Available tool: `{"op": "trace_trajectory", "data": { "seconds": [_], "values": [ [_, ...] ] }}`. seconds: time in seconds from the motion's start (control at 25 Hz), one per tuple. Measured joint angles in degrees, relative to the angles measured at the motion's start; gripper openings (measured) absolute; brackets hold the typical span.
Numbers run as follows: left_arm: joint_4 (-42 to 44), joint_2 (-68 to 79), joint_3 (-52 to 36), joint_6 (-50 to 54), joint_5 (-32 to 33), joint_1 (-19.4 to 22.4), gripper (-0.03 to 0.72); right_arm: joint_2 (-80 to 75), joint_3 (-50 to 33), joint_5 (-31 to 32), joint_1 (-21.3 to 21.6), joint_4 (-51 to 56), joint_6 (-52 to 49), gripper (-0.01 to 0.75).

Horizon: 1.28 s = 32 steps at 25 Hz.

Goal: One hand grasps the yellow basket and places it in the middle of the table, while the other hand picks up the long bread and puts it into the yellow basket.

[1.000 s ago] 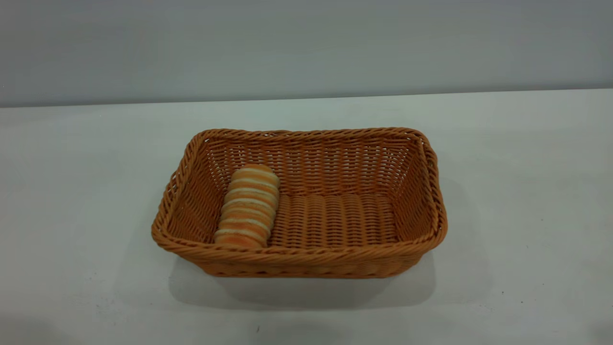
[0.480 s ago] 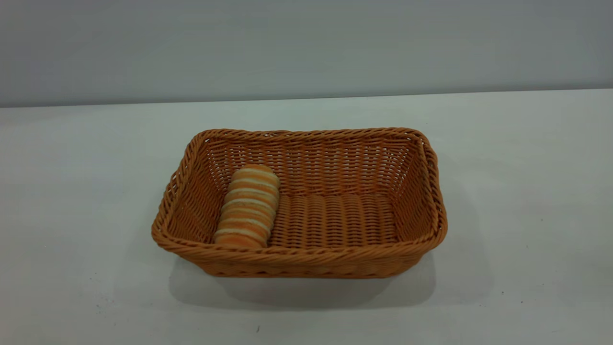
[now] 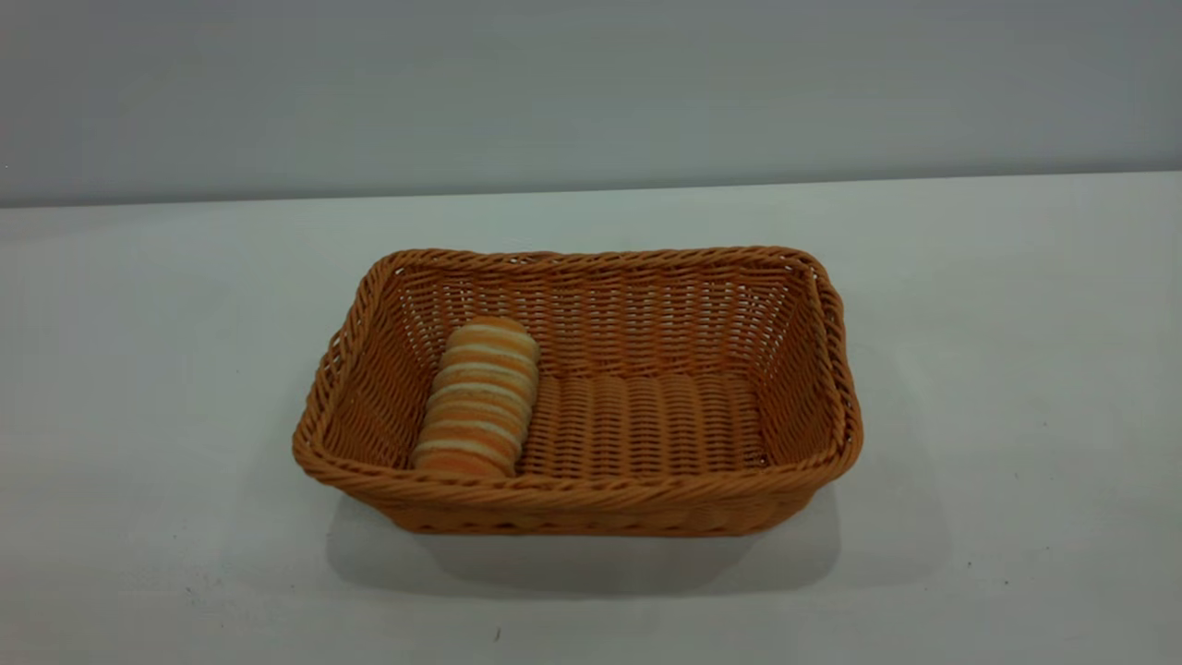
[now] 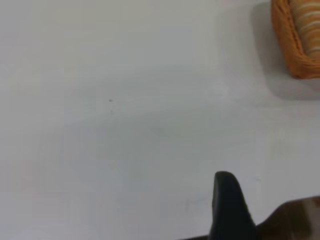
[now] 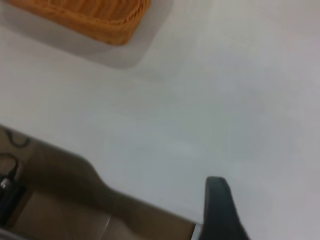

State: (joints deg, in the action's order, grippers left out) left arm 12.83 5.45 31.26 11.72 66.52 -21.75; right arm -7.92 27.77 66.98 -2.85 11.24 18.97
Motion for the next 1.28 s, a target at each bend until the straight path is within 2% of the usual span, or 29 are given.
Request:
{"op": "trace_trajectory", "data": {
  "seconds": [0.24, 0.6, 1.0, 1.28],
  "values": [
    [-0.2, -3.95, -3.05, 0.0, -0.42, 0.0, 0.486, 0.05, -0.21, -0.62, 0.0, -0.05, 0.0, 0.522],
    [-0.43, -4.05, -3.04, 0.01, -0.81, 0.0, 0.486, 0.05, -0.21, -0.61, 0.0, -0.05, 0.0, 0.522],
    [-4.48, -4.05, -3.04, -1.15, -0.81, 0.0, 0.486, 0.25, -0.21, -0.61, 0.0, -0.05, 0.0, 0.521],
    [-4.55, -4.05, -3.04, -1.22, -0.81, 0.0, 0.486, 5.31, -0.21, -0.63, 1.17, 0.0, 0.0, 0.504]
  ]
}}
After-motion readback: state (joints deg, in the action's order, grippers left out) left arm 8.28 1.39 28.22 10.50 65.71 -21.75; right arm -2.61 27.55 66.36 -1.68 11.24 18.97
